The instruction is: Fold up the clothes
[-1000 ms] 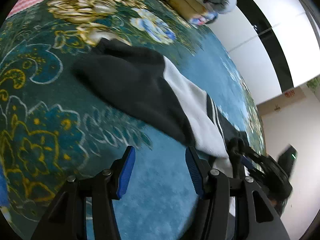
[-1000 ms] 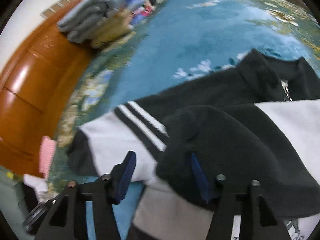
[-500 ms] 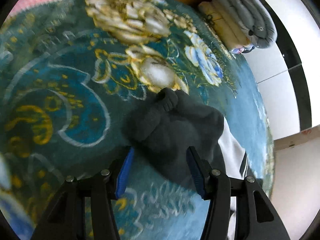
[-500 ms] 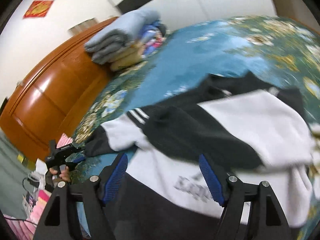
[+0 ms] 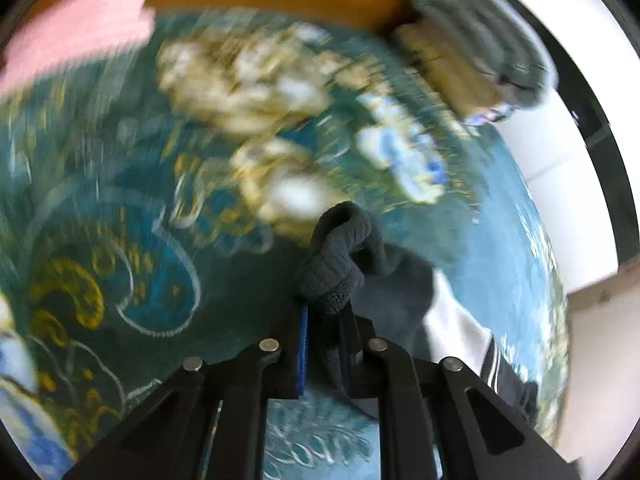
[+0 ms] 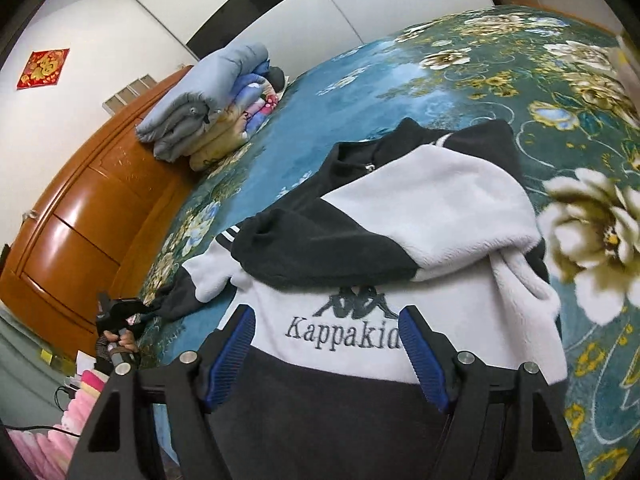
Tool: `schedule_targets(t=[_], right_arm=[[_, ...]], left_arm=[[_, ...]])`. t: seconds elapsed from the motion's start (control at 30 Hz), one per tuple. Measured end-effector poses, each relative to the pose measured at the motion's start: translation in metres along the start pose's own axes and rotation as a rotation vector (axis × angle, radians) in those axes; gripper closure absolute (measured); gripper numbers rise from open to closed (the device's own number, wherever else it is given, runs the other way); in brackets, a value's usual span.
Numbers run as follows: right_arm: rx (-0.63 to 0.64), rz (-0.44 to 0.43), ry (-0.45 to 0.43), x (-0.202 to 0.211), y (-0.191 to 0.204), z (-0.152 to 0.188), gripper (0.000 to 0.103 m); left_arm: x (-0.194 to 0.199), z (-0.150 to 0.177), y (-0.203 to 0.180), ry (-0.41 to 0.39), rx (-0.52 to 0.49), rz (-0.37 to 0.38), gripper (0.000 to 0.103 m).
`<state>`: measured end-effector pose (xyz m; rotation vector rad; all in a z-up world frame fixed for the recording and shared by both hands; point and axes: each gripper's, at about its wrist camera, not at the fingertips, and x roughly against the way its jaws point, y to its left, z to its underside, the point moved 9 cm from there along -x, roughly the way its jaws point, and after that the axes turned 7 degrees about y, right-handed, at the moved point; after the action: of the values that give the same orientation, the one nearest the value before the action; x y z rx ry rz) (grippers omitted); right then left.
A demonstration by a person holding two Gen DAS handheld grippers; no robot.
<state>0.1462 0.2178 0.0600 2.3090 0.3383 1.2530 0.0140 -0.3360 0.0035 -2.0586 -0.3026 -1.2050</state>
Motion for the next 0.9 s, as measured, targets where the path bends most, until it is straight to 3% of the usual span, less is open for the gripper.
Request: schedule_targets(t=[0.23, 0.43, 0.8, 0.9], right_arm=[[-0.057, -0.005, -0.035, 0.015, -0.023, 0.005, 0.026], [-0.093, -0.011, -0.085, 0.040, -0.044, 0.006, 0.026], [-0.212, -0.011, -0.212, 0.101, -0.107, 0.010, 0.026], [-0.243, -0.010, -0.228, 0.110, -0.124, 0.015, 0.026]], left_arm=[[0.083, 0.006, -0.120, -0.158, -0.303, -0.011, 0.094], [0.125, 0.051, -0.246, -0.233, -0.507, 0.078, 0.094], [0.094, 0.225, -0.436, -0.124, -0.876, 0.176, 0.094], [0.067, 0.287, -0.462, -0.068, -0.972, 0.153, 0.094]])
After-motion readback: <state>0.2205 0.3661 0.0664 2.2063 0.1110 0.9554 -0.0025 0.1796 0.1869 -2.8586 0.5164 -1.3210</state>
